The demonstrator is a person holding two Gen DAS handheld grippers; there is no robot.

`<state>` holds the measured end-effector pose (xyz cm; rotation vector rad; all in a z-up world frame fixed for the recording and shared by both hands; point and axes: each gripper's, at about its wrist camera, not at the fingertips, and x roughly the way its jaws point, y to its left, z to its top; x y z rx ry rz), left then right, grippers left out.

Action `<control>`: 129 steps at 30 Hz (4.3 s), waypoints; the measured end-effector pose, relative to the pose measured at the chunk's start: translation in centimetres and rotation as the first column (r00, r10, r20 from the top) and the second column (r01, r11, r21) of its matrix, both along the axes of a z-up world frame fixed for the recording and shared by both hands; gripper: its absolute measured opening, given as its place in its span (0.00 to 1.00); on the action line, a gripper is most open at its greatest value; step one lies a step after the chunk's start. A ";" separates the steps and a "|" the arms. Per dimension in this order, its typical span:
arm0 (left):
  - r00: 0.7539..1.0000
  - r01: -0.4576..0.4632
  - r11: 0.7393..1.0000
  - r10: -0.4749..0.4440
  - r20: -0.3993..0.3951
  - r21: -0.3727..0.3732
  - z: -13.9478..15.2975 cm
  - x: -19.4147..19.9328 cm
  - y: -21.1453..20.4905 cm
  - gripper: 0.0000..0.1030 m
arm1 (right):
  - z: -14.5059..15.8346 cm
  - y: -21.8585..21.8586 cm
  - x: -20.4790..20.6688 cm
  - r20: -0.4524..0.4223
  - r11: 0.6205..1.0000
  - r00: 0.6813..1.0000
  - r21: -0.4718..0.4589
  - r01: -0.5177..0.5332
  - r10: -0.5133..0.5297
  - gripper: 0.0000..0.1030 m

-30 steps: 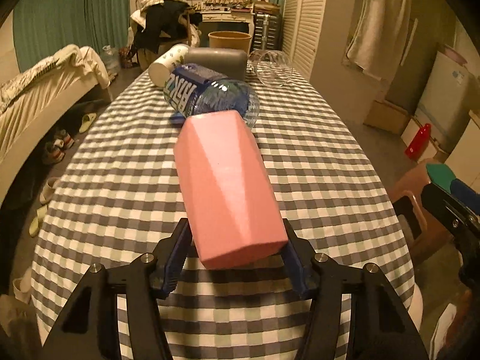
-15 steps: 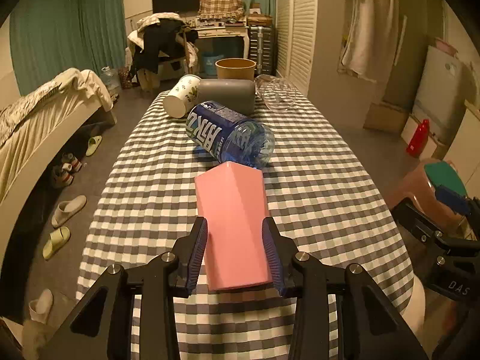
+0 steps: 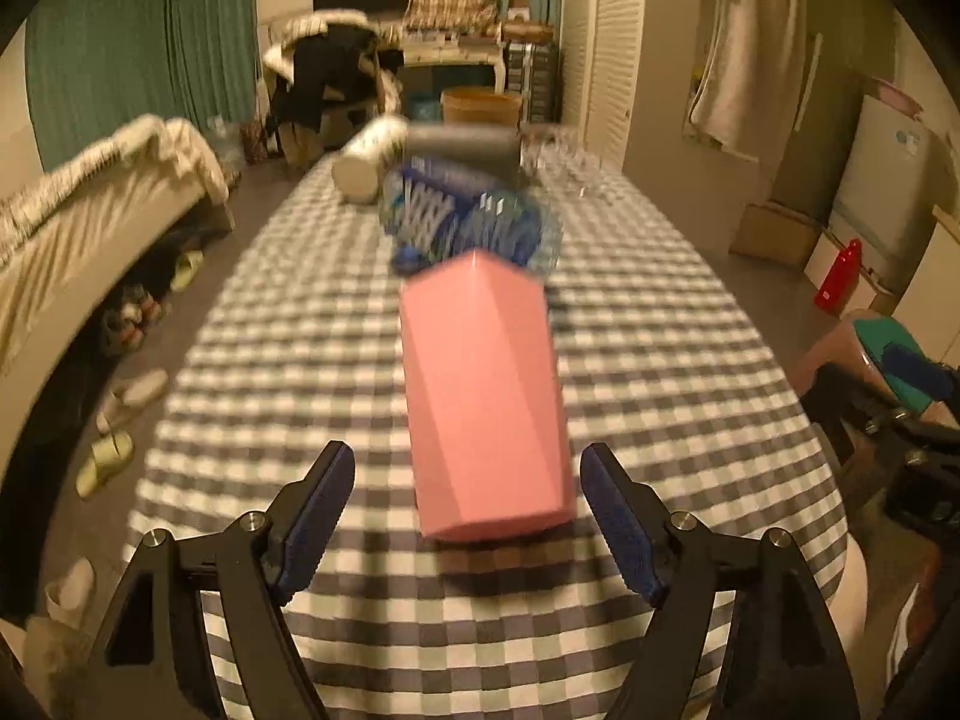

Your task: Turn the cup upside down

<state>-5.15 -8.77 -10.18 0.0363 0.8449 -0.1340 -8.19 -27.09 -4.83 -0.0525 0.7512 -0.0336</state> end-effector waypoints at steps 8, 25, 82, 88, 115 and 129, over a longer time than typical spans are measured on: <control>0.997 0.072 0.996 -0.072 0.003 0.049 -0.3 -0.1 -1.5 0.56 | -0.3 -0.2 0.1 -0.008 1.000 1.000 -0.002 0.008 -0.008 0.92; 0.994 0.083 0.994 -0.088 0.058 0.076 3.5 1.9 -1.3 0.55 | -1.1 -0.4 0.8 -0.026 1.000 1.000 0.012 0.013 -0.013 0.92; 0.968 0.083 0.995 -0.068 0.243 -0.052 5.5 5.6 1.3 0.91 | 3.9 4.6 1.0 0.080 0.999 0.996 -0.039 -0.033 0.036 0.92; 0.952 0.047 0.997 -0.024 0.306 -0.067 8.2 2.4 3.6 0.98 | 5.5 5.6 -0.8 0.152 0.998 0.987 -0.036 -0.054 0.059 0.92; 0.949 -0.023 1.000 0.028 0.314 -0.022 8.0 -2.2 5.8 1.00 | 5.6 5.0 -3.3 0.202 0.999 0.979 0.034 0.013 -0.019 1.00; 0.949 -0.039 0.999 0.046 0.312 -0.028 7.9 -2.0 6.3 1.00 | 5.6 5.6 -3.1 0.199 1.000 0.980 0.021 -0.003 -0.002 1.00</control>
